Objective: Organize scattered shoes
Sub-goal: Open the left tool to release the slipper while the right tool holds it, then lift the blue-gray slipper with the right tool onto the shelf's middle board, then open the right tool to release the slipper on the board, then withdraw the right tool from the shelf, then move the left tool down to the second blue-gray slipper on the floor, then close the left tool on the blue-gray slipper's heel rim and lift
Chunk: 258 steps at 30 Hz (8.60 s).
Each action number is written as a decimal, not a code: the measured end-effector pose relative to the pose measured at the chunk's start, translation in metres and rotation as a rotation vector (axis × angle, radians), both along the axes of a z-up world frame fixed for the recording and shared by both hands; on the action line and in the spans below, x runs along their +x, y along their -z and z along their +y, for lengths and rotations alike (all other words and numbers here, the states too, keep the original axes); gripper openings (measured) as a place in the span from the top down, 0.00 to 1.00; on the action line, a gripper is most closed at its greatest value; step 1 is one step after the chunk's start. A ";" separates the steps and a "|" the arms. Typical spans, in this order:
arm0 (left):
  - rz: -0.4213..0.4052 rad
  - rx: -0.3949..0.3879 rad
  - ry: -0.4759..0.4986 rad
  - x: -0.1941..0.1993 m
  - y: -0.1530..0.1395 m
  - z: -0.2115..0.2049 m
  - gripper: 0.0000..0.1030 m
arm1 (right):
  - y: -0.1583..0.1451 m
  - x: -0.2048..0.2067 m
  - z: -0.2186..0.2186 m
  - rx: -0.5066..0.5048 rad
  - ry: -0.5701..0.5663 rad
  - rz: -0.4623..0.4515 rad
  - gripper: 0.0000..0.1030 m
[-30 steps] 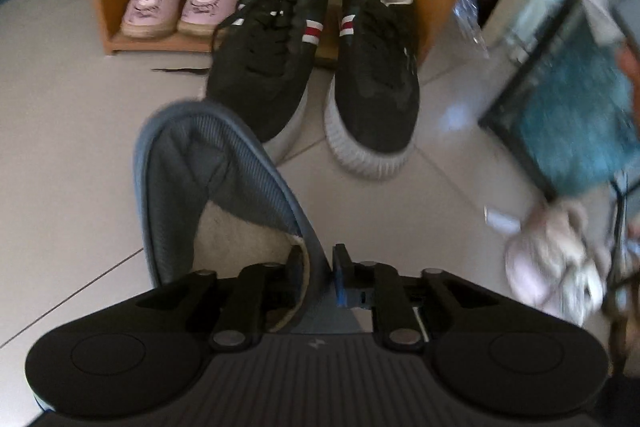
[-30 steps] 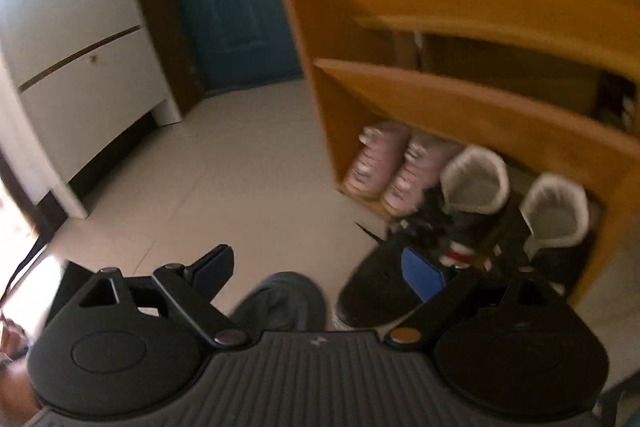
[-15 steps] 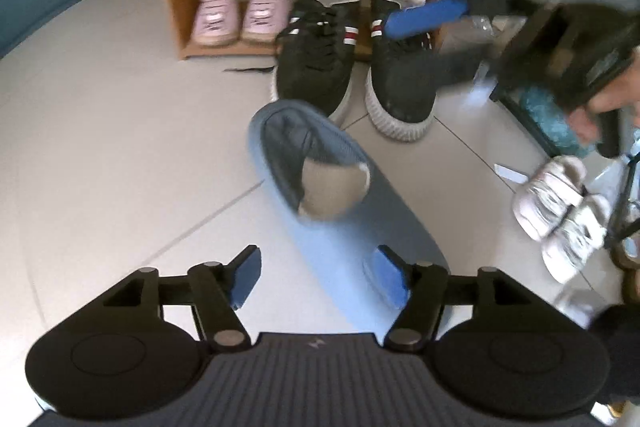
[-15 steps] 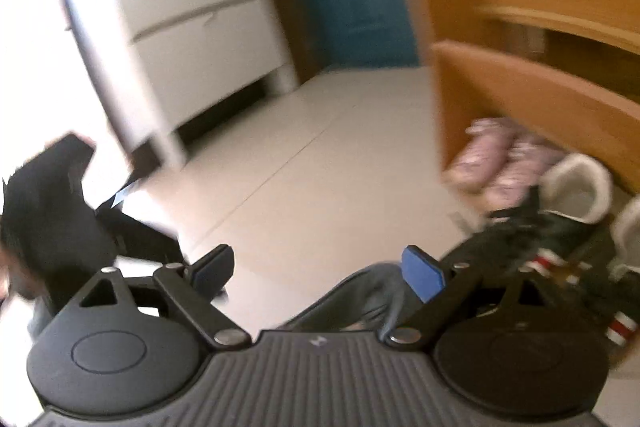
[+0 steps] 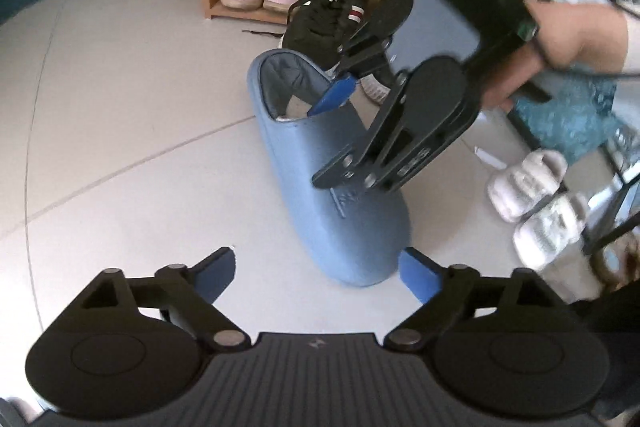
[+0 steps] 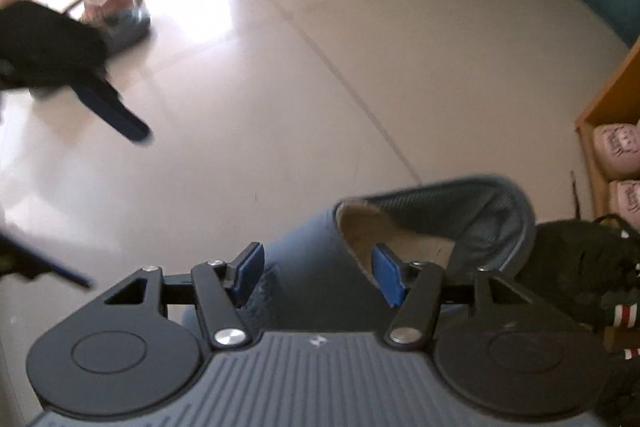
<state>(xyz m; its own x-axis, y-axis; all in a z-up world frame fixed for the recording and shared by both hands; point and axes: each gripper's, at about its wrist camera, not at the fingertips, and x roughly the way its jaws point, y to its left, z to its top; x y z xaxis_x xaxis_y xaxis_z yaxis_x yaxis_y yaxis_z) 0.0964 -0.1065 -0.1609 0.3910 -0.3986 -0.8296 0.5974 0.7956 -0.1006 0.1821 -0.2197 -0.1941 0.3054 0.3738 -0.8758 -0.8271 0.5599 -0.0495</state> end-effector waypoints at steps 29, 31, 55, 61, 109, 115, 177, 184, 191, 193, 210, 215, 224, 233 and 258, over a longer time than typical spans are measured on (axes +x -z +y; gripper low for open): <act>-0.033 0.134 0.033 -0.027 -0.033 0.003 0.00 | -0.002 -0.007 0.002 0.075 0.187 0.007 0.74; -0.034 0.139 0.029 -0.027 -0.034 0.004 0.00 | -0.002 -0.003 -0.003 0.066 0.199 0.056 0.76; -0.159 0.038 0.012 -0.028 -0.066 0.005 0.00 | -0.146 -0.035 -0.050 0.242 0.379 -0.308 0.84; -0.198 -0.020 0.034 -0.025 -0.079 0.002 0.00 | -0.196 -0.036 -0.068 0.182 0.455 -0.385 0.84; -0.517 -0.351 0.154 0.097 -0.054 -0.144 0.48 | -0.225 0.062 -0.210 0.247 0.711 -0.196 0.81; -0.570 -0.317 0.180 0.093 -0.084 -0.171 0.56 | -0.235 0.066 -0.204 0.143 0.733 -0.311 0.80; -0.448 -0.324 0.155 0.138 -0.102 -0.199 0.14 | -0.208 -0.003 -0.123 -0.381 0.374 -0.495 0.70; -0.312 -0.249 0.168 0.123 -0.097 -0.151 0.00 | -0.209 0.002 -0.101 -0.145 0.461 -0.638 0.05; -0.257 0.142 0.217 0.062 -0.072 -0.048 0.00 | -0.198 0.016 -0.057 0.071 0.457 -0.506 0.04; -0.239 0.254 0.177 0.034 -0.057 -0.001 0.00 | -0.197 0.017 -0.039 0.186 0.459 -0.411 0.04; -0.053 0.669 -0.327 -0.047 0.022 0.177 0.00 | -0.111 0.004 0.144 0.395 0.326 0.121 0.02; -0.082 0.718 -0.519 -0.042 0.034 0.202 0.00 | -0.058 -0.010 0.161 0.228 0.253 0.281 0.02; -0.020 0.710 -0.446 -0.036 0.053 0.243 0.23 | -0.047 -0.014 0.152 0.238 0.274 0.287 0.02; 0.183 0.747 -0.399 -0.040 0.084 0.275 0.50 | -0.047 -0.016 0.166 0.241 0.224 0.249 0.02; 0.104 0.308 -0.192 0.041 0.070 0.098 0.86 | -0.086 -0.014 0.071 0.265 0.386 0.029 0.02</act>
<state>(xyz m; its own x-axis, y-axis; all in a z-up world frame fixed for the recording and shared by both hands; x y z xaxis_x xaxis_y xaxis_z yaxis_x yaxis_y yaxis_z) 0.1377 -0.0085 -0.2312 0.3422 -0.0517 -0.9382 0.4333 0.8947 0.1087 0.1678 -0.1485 -0.1086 0.4426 0.4493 -0.7760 -0.5544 0.8173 0.1570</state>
